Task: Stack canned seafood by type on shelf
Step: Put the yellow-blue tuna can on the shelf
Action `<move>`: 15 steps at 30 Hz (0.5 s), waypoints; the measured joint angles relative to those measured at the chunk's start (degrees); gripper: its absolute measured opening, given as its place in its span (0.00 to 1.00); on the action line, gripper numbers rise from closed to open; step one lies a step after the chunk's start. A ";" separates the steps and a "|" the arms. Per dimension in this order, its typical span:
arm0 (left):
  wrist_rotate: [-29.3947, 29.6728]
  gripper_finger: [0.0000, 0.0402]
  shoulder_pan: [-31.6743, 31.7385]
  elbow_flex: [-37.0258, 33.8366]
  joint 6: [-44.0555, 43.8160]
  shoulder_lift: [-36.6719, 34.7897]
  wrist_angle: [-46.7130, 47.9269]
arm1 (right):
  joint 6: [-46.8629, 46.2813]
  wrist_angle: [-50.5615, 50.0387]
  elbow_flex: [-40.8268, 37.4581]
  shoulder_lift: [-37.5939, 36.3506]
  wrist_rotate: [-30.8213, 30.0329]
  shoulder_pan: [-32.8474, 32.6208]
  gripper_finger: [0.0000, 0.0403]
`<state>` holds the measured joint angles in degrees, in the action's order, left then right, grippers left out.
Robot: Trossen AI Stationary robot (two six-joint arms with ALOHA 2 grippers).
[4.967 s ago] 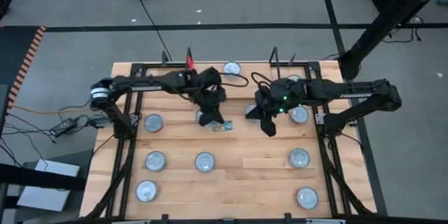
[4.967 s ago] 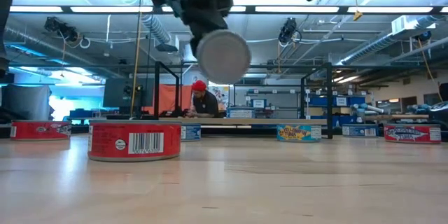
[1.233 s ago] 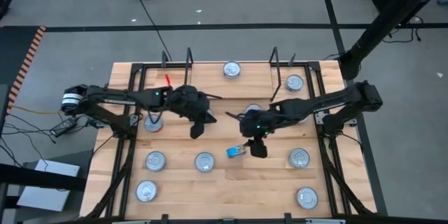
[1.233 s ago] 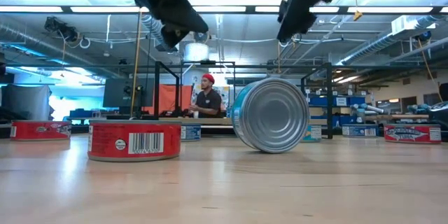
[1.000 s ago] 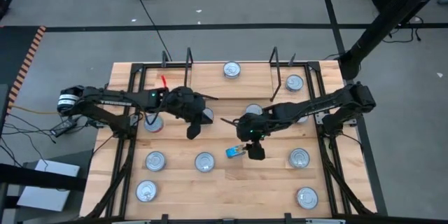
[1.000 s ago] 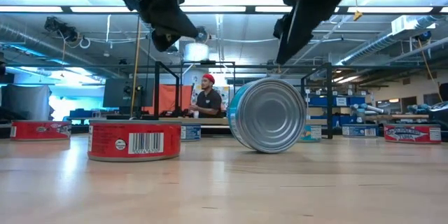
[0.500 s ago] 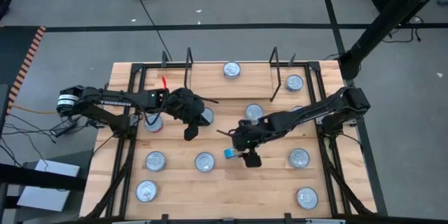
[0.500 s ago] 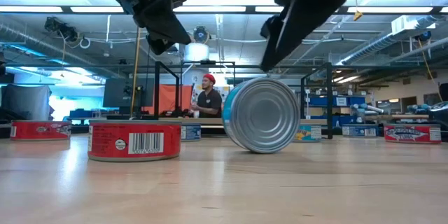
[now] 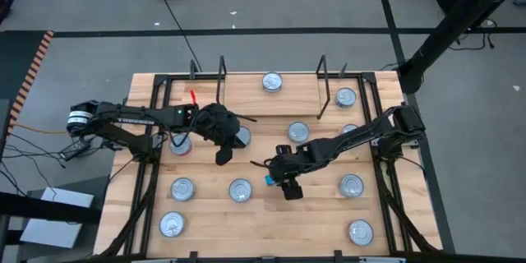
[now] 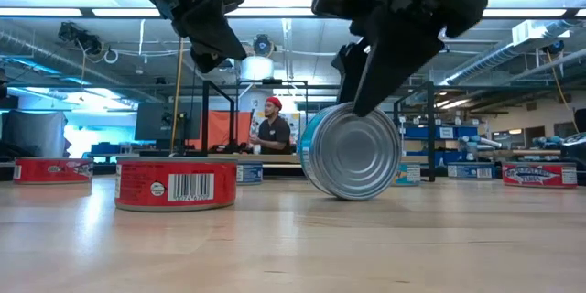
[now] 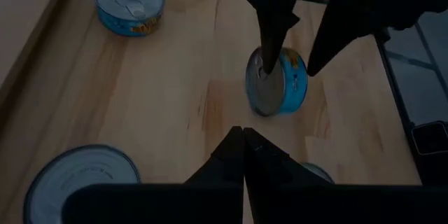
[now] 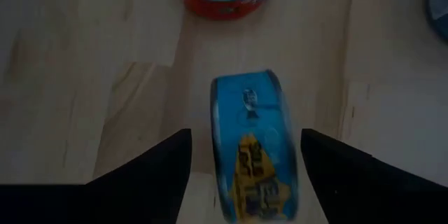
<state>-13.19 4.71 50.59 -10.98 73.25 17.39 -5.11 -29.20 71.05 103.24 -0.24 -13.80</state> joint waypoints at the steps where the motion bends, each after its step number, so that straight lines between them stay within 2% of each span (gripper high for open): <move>1: -0.04 0.02 0.00 0.00 0.00 0.00 0.21 | 0.24 -0.02 0.00 0.35 0.06 -0.07 0.68; 7: -0.30 0.02 0.00 0.00 -0.64 0.01 1.24 | 0.38 0.11 0.00 0.75 -0.06 -0.07 0.61; 15: -0.59 0.02 0.00 0.00 -1.31 0.02 1.29 | 1.08 -0.52 0.00 0.47 1.33 0.09 0.37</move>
<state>-13.78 4.71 50.59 -12.29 73.28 18.68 -4.03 -29.72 71.05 103.71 1.09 -13.71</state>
